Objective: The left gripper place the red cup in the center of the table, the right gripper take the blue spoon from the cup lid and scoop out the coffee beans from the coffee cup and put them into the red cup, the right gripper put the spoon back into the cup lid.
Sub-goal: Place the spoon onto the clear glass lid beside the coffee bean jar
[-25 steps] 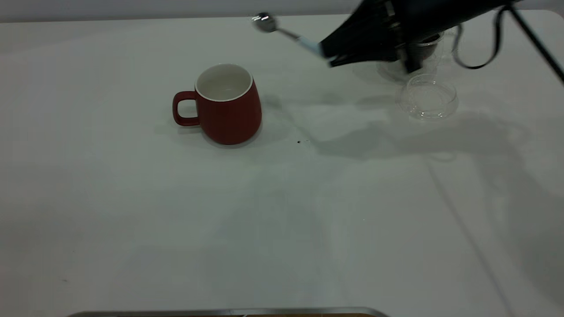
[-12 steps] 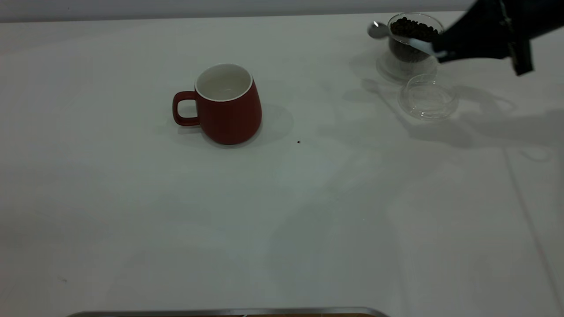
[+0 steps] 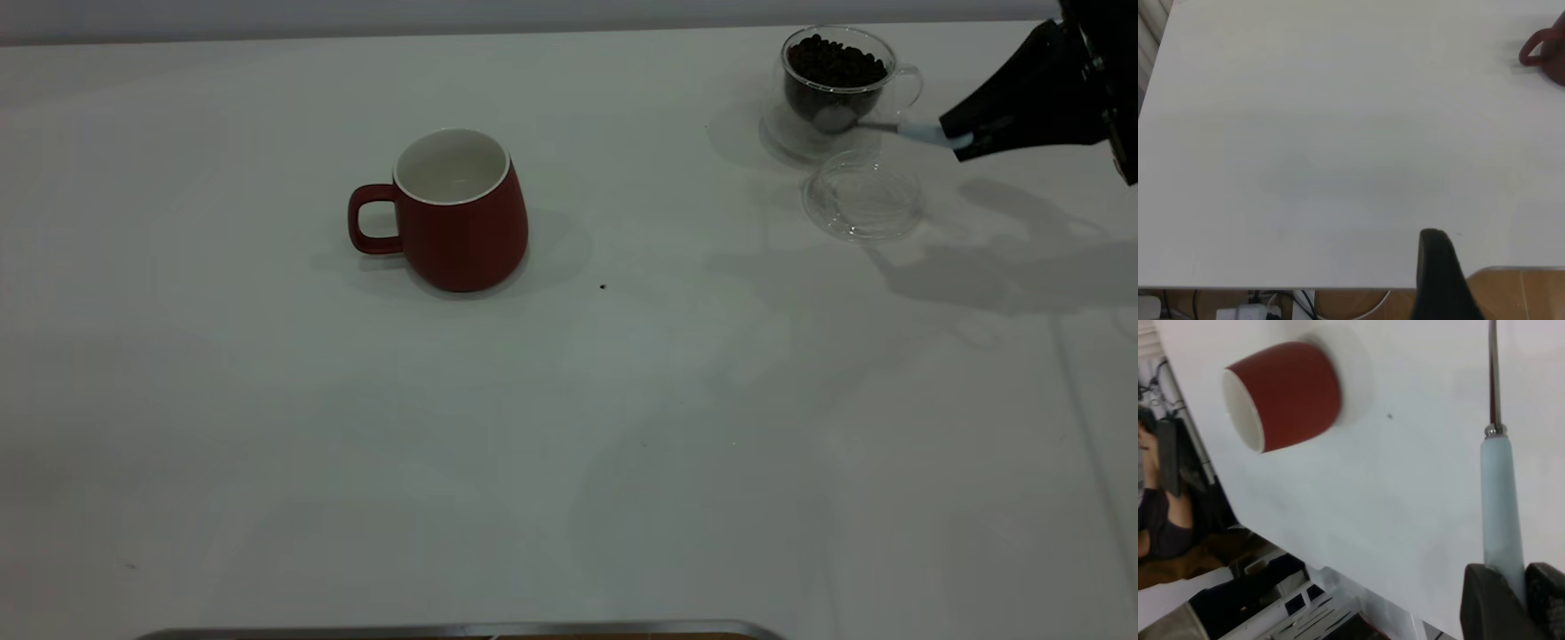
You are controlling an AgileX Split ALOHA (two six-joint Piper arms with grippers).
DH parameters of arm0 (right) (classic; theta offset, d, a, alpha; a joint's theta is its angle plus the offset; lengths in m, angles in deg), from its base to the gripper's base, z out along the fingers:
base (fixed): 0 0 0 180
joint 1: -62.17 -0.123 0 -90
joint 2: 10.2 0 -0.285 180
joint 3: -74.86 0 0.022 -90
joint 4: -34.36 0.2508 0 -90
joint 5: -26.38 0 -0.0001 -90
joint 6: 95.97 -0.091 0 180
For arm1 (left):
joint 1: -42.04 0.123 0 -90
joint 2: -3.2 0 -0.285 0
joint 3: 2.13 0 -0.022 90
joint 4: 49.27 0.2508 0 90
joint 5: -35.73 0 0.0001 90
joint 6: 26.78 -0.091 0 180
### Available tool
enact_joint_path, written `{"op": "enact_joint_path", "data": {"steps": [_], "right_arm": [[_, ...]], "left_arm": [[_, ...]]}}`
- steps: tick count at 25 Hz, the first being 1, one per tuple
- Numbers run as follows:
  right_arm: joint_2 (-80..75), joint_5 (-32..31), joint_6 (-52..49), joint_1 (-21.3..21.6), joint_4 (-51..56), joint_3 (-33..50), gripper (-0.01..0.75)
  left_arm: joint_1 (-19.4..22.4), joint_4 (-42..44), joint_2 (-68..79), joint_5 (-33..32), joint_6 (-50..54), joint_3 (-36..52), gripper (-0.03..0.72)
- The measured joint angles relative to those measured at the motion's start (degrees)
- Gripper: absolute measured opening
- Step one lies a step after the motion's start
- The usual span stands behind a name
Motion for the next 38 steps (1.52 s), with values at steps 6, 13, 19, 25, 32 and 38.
{"op": "enact_joint_path", "data": {"steps": [6, 13, 19, 25, 32, 38], "right_arm": [[0.00, 3.10, -5.17, 0.00, -2.90, 0.00, 0.103], [0.00, 5.20, -7.05, -0.59, -4.16, 0.00, 0.103], [0.00, 6.64, -8.42, -0.21, -5.29, 0.00, 0.103], [0.00, 7.99, -8.87, 0.65, -5.78, 0.00, 0.103], [0.00, 11.25, -8.98, 0.66, -4.90, 0.00, 0.103], [-0.18, 13.69, -8.09, -0.48, -2.76, 0.00, 0.103]], "left_arm": [[0.00, 0.00, 0.00, 0.00, 0.00, 0.00, 0.515], [0.00, 0.00, 0.00, 0.00, 0.00, 0.00, 0.515], [0.00, 0.00, 0.00, 0.00, 0.05, 0.00, 0.515], [0.00, 0.00, 0.00, 0.00, 0.12, 0.00, 0.515], [0.00, 0.00, 0.00, 0.00, 0.12, 0.00, 0.515], [0.00, 0.00, 0.00, 0.00, 0.12, 0.00, 0.515]]}}
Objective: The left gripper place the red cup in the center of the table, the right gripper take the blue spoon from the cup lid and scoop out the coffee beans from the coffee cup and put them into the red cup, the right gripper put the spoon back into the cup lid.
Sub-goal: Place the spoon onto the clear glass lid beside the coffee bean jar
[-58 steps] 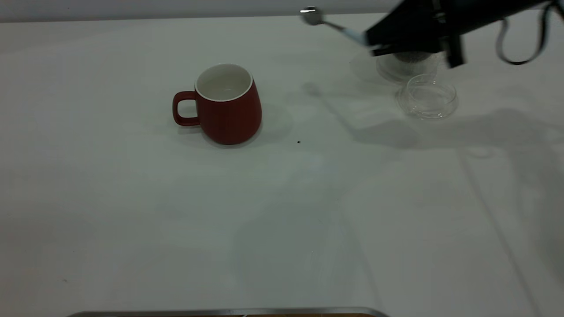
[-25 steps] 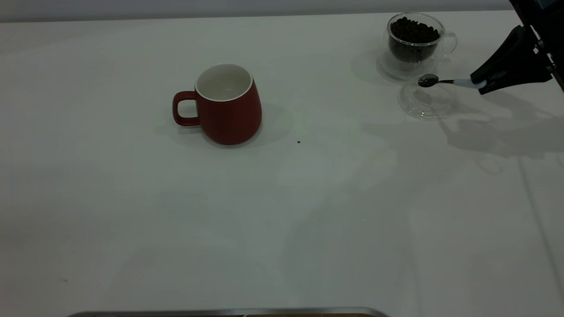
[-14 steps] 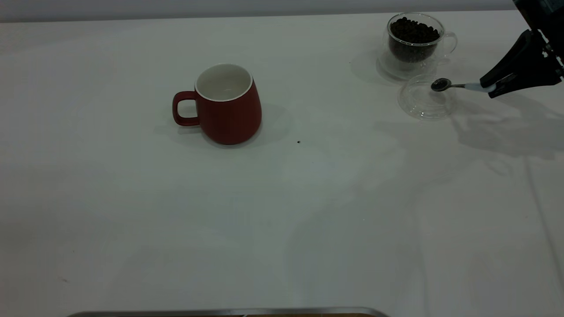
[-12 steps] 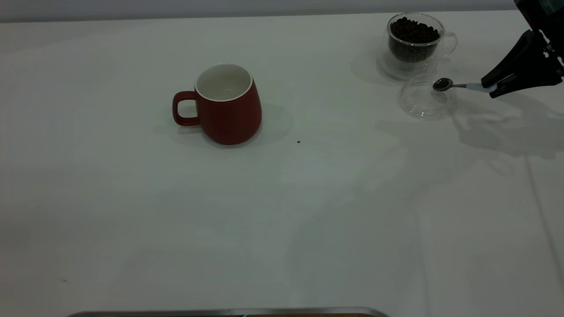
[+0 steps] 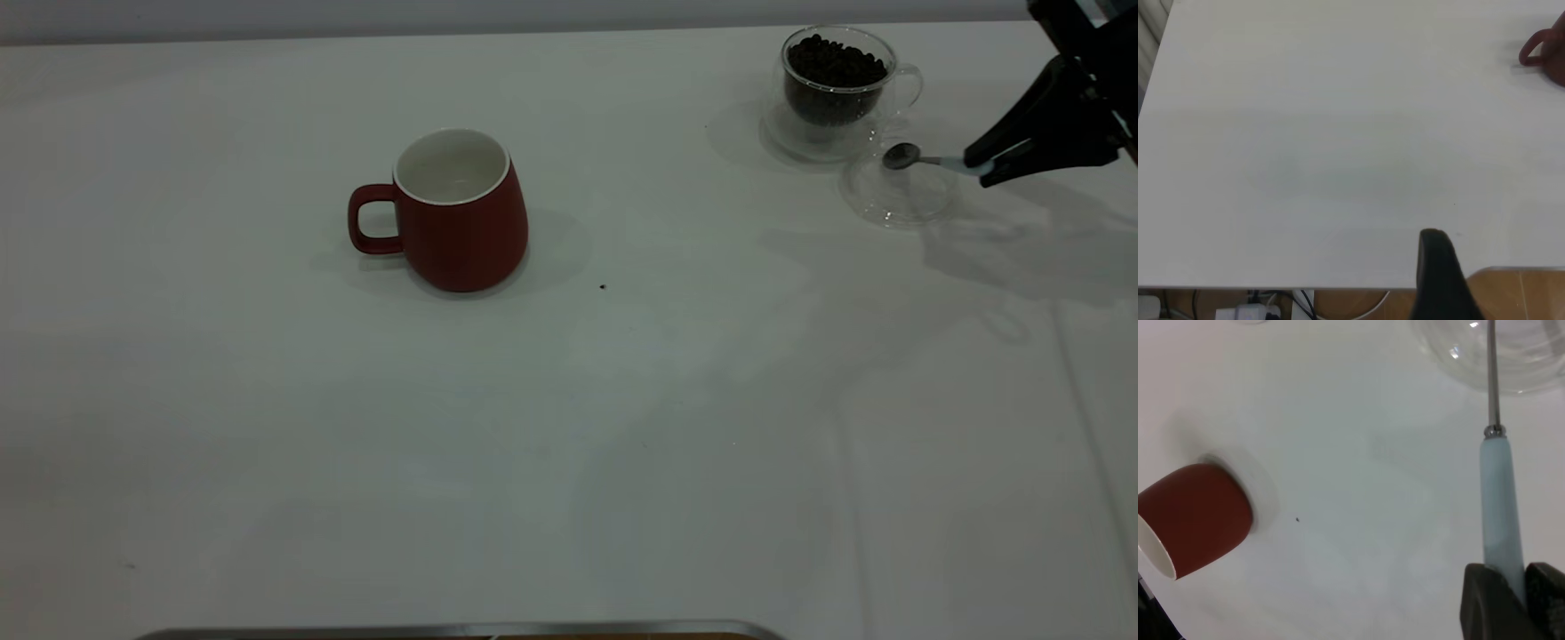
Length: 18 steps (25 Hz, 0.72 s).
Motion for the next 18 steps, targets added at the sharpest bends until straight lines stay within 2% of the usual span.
{"op": "enact_joint_path", "data": {"steps": [18], "right_arm": [[-0.72, 3.01, 1.22, -0.59, 1.34, 0.00, 0.103]], "left_arm": [[0.00, 0.00, 0.00, 0.00, -0.14, 0.00, 0.515]]}}
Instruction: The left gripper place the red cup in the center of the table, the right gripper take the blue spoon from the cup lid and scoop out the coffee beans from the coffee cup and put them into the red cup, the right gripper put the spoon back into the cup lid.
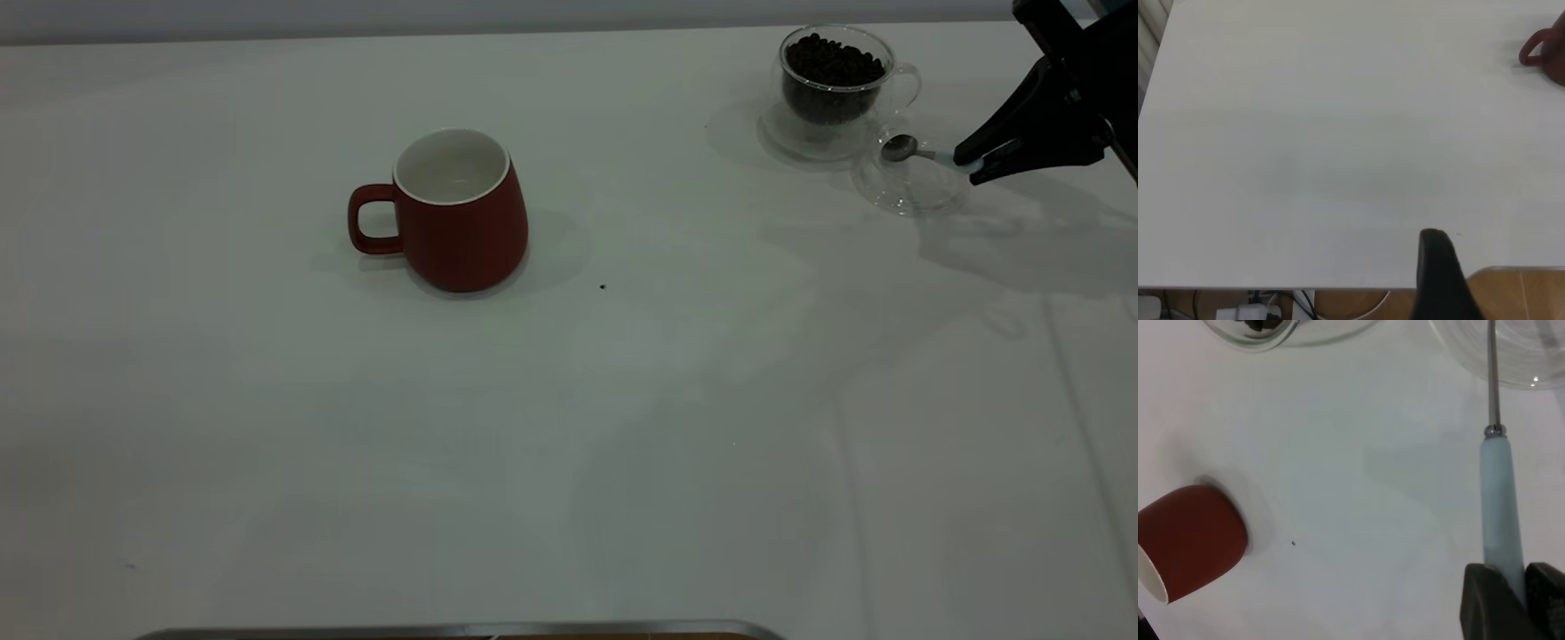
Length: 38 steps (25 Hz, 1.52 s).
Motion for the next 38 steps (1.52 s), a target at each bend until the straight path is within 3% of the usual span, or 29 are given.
{"op": "enact_joint_path", "data": {"steps": [11, 20, 24, 31, 38], "right_arm": [[-1.39, 0.66, 0.82, 0.00, 0.57, 0.00, 0.121], [-1.39, 0.85, 0.82, 0.00, 0.57, 0.00, 0.308], [-1.33, 1.04, 0.82, 0.00, -0.37, 0.00, 0.332], [4.55, 1.16, -3.61, -0.91, -11.90, 0.00, 0.354], [20.69, -3.39, -11.72, -7.52, -29.73, 0.00, 0.396]], "left_arm": [[0.00, 0.00, 0.00, 0.00, 0.00, 0.00, 0.515], [0.00, 0.00, 0.00, 0.00, 0.05, 0.00, 0.515], [0.00, 0.00, 0.00, 0.00, 0.09, 0.00, 0.515], [0.00, 0.00, 0.00, 0.00, 0.18, 0.00, 0.515], [0.00, 0.00, 0.00, 0.00, 0.18, 0.00, 0.515]]}}
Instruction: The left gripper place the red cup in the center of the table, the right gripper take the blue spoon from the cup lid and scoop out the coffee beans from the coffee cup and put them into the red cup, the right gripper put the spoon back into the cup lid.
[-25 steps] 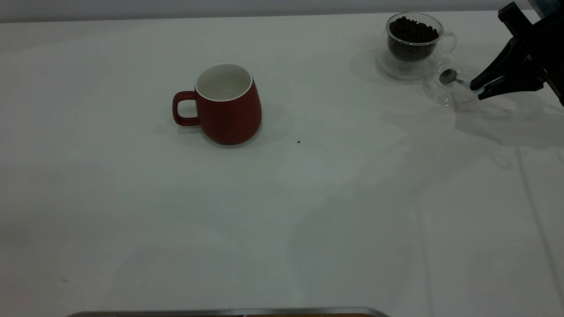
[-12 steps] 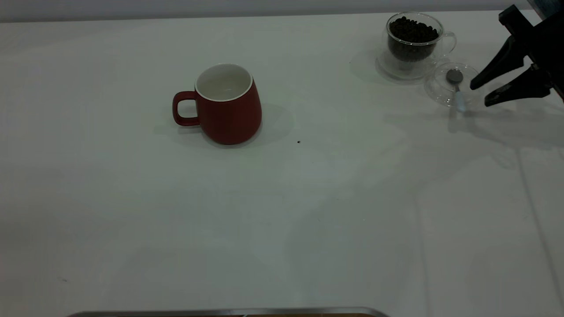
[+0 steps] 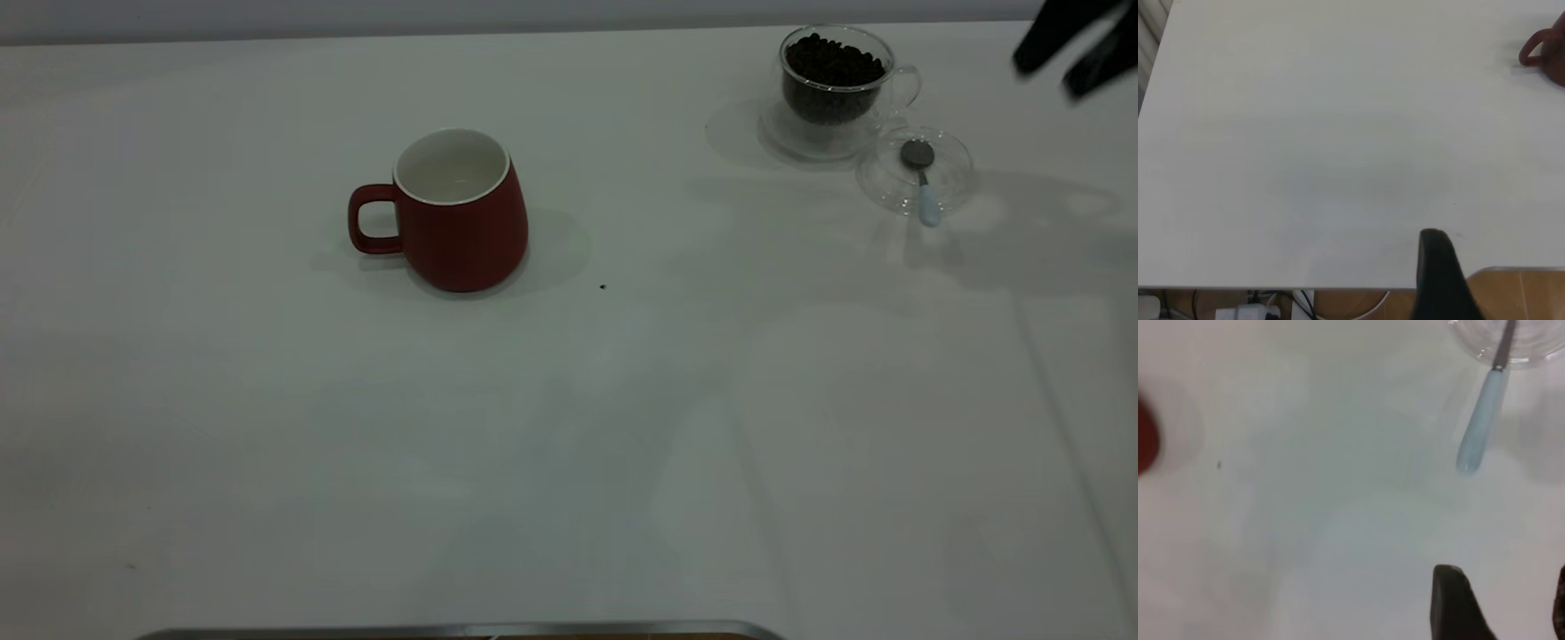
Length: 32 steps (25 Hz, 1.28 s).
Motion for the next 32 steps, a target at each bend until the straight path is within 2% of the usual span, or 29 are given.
{"op": "enact_joint_path", "data": {"steps": [7, 11, 18, 28, 32], "right_arm": [[21.31, -10.70, -2.43, -7.54, -10.70, 0.00, 0.397], [29.62, -17.86, -2.82, -8.61, -11.54, 0.07, 0.397], [42.87, -18.84, -6.50, -8.61, -11.53, 4.64, 0.397], [66.69, -18.89, -3.82, -8.61, -12.19, 18.34, 0.397], [78.03, -18.89, -2.38, -8.61, -12.94, 27.02, 0.397]], "left_arm": [[0.00, 0.00, 0.00, 0.00, 0.00, 0.00, 0.515], [0.00, 0.00, 0.00, 0.00, 0.00, 0.00, 0.515], [0.00, 0.00, 0.00, 0.00, -0.15, 0.00, 0.515], [0.00, 0.00, 0.00, 0.00, -0.15, 0.00, 0.515], [0.00, 0.00, 0.00, 0.00, -0.15, 0.00, 0.515]]}}
